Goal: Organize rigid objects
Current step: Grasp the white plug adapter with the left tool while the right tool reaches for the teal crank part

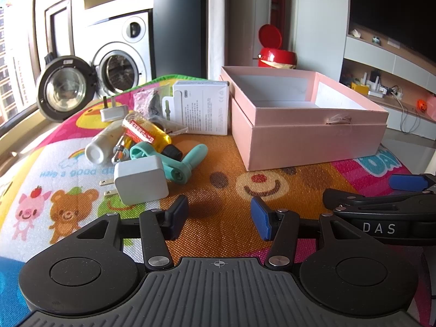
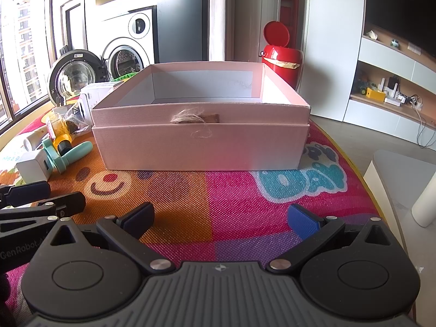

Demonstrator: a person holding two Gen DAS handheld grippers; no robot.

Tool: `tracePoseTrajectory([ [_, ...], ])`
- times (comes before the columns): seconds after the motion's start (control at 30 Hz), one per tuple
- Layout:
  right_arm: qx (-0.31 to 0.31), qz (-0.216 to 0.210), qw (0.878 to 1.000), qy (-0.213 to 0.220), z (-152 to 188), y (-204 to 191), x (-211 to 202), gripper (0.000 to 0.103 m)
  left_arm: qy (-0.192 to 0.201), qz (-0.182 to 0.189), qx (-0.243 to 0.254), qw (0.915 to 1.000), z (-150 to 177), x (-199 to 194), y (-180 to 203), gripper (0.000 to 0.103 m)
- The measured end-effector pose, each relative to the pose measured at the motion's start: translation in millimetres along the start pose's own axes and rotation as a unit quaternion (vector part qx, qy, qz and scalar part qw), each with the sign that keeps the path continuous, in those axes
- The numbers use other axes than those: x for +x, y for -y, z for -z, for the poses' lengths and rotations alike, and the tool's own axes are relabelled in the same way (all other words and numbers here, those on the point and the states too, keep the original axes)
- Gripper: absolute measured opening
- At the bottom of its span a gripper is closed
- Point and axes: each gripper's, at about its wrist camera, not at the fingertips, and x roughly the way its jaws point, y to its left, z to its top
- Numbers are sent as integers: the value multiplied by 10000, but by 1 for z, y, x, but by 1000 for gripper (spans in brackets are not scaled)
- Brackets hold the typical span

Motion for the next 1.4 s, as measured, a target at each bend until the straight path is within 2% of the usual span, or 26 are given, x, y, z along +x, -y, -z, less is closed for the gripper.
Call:
tracePoseTrajectory([
  [1.0, 9, -9, 10000, -5, 0, 0, 0, 103, 2, -6, 7, 10000, 0, 0, 0, 56],
  [1.17, -43, -155, 9998, -142, -3, 3, 0, 103, 36, 197, -247, 9995, 1, -6, -9, 52],
  [1.23, -134, -371, 9986, -344, -8, 8, 1, 103, 86, 258, -442, 9987, 3, -15, -19, 52],
  [1.3, -298, -533, 9969, -492, -11, 11, 0, 103, 376, 173, -506, 9979, 4, -27, -35, 52],
  [1.4, -434, -671, 9951, -588, -12, 14, 0, 103, 650, 273, -345, 9969, -5, -34, -59, 52],
])
